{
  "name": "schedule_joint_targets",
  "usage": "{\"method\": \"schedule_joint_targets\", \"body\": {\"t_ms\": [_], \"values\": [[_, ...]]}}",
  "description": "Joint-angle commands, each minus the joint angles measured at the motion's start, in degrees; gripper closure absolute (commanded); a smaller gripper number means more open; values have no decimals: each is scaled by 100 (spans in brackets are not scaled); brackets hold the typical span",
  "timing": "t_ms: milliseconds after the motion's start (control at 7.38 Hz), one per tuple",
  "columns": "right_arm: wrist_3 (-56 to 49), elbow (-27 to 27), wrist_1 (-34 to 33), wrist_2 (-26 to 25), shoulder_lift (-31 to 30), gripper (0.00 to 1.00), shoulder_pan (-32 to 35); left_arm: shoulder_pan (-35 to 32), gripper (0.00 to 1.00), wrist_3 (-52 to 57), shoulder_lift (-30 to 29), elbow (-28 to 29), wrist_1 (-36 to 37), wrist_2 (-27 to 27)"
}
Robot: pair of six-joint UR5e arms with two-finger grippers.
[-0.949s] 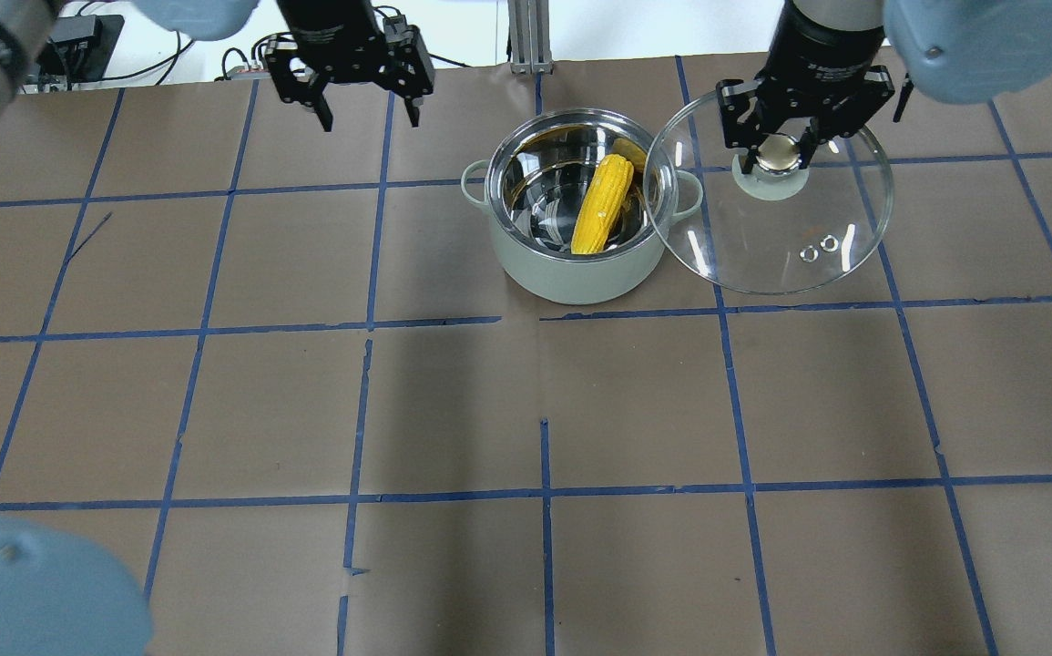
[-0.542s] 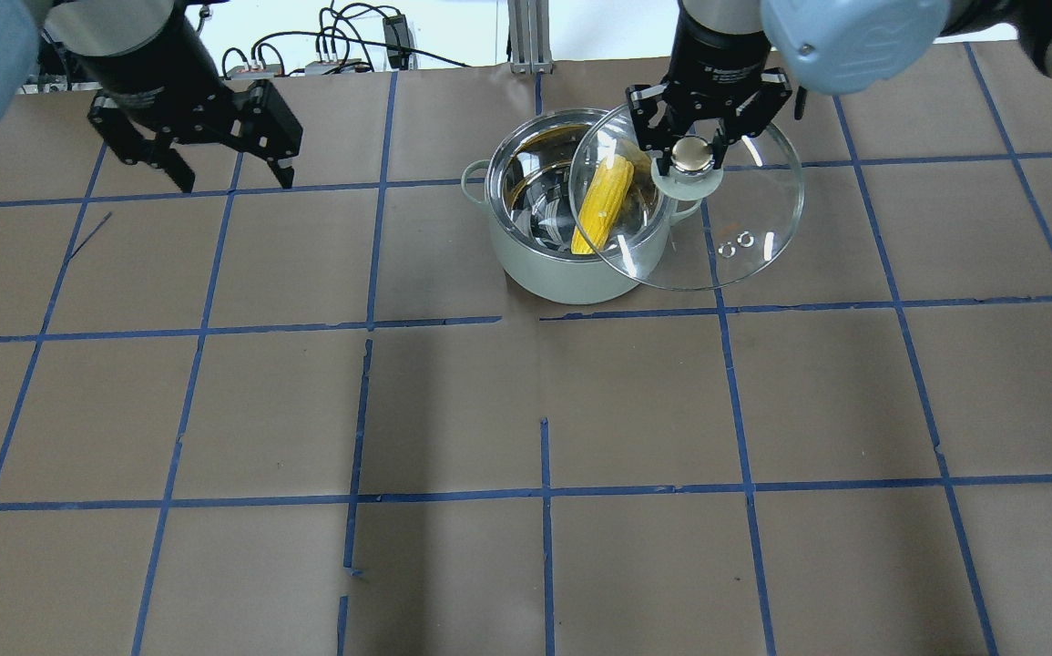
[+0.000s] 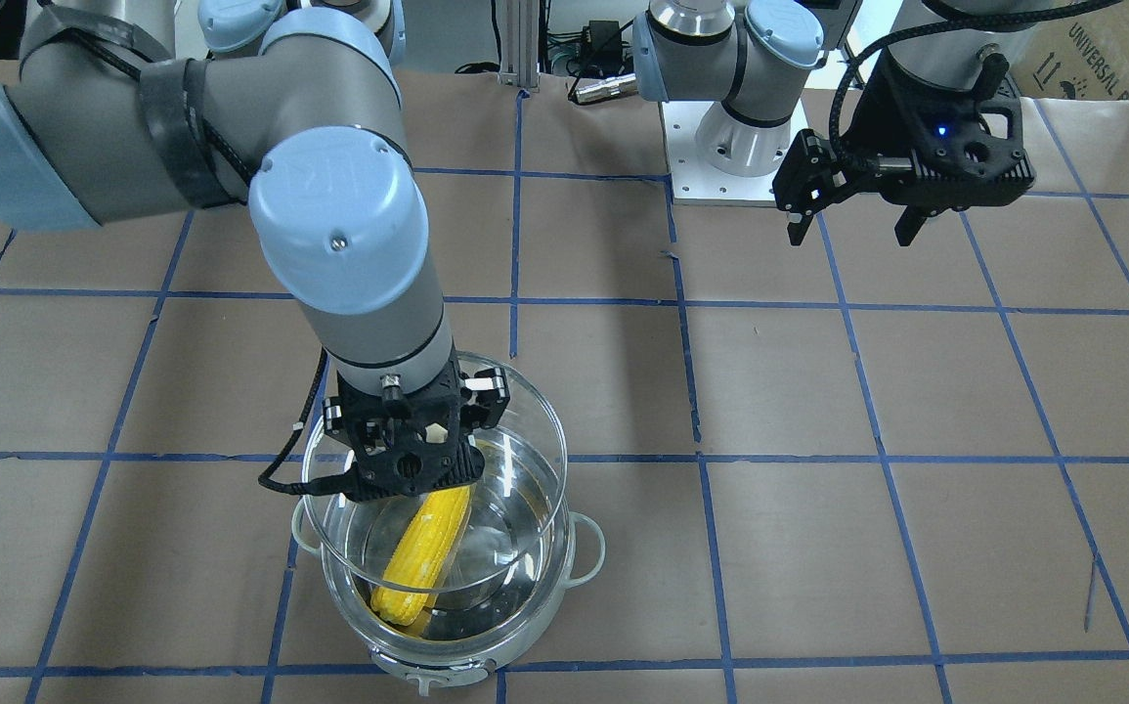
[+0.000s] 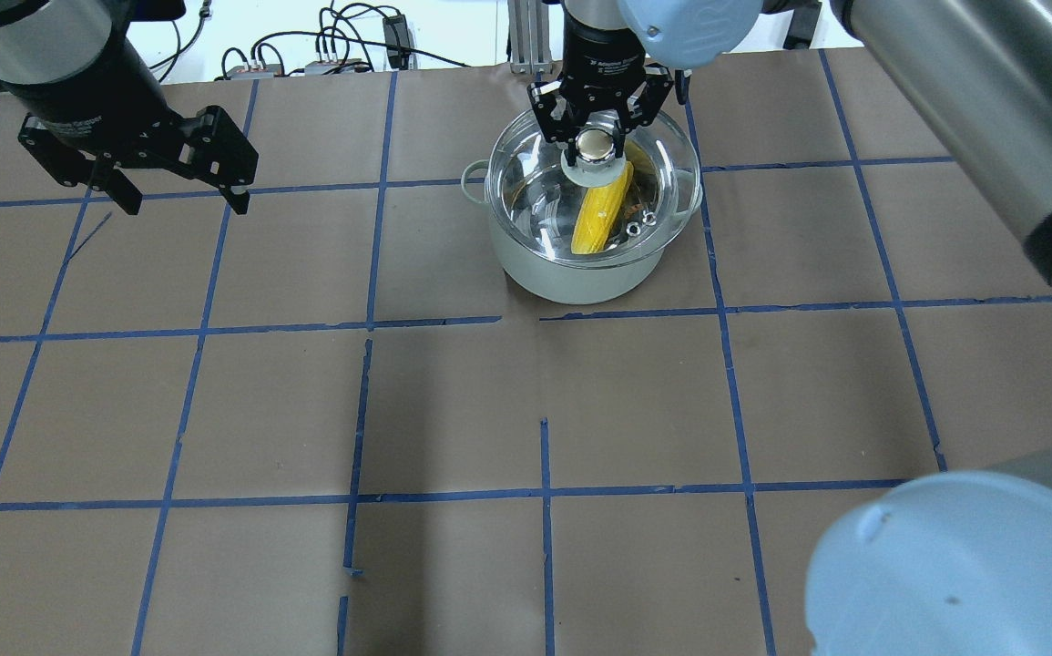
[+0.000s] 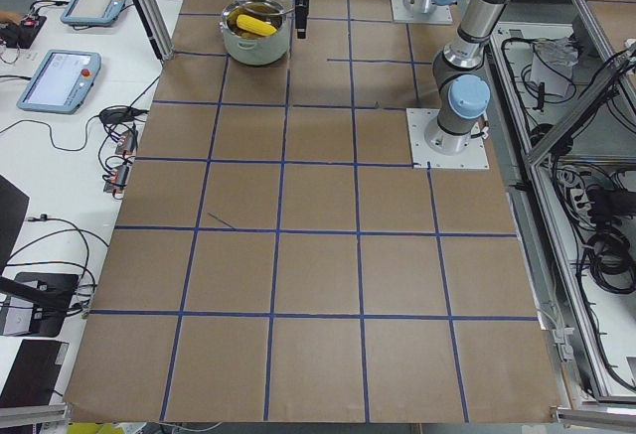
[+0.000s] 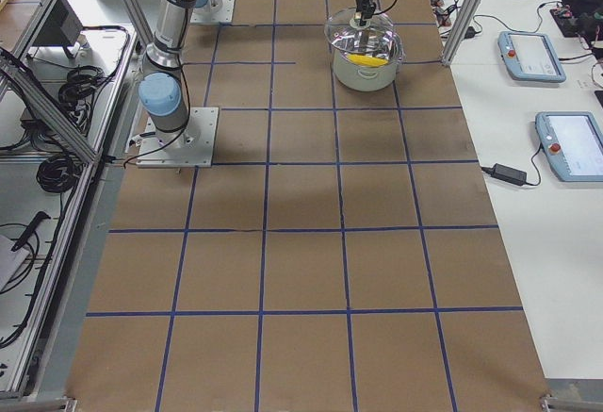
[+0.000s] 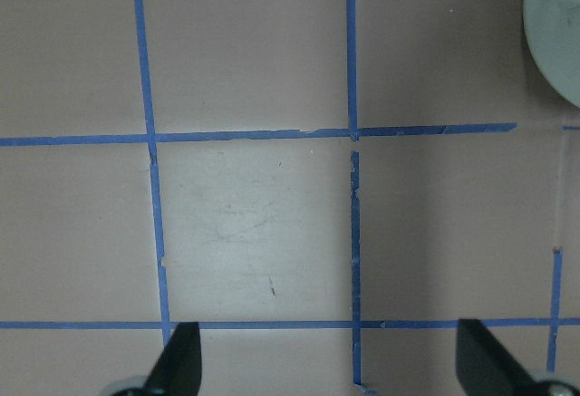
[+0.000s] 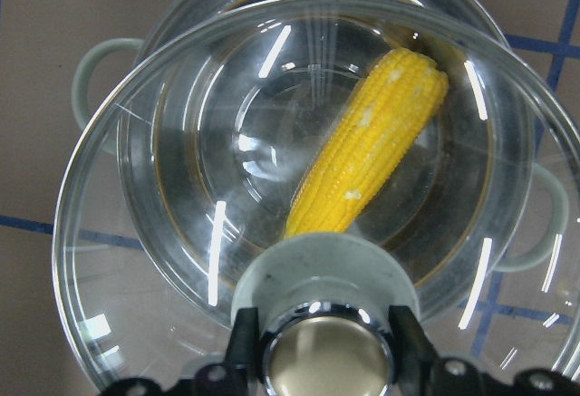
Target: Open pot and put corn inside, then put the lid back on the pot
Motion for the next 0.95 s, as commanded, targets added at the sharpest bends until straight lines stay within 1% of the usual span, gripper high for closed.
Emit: {"method": "schedule_joint_targets", "body": {"t_ms": [0,136,542,814], "values": [[-8,-412,22,130,460,61,47,-11,0,-18,-276,510,-45,-85],[-26,-421,22,148,548,61,-6,-28,0,-44,-338,591,-168,-111],[-70,-448,-4,148,663,61,-103,-37,0,-45,-348,566,-169,-322],[-70,-483,-48,148,733,60,-112,-11,0,-36,-356,575,-142,-296]]}}
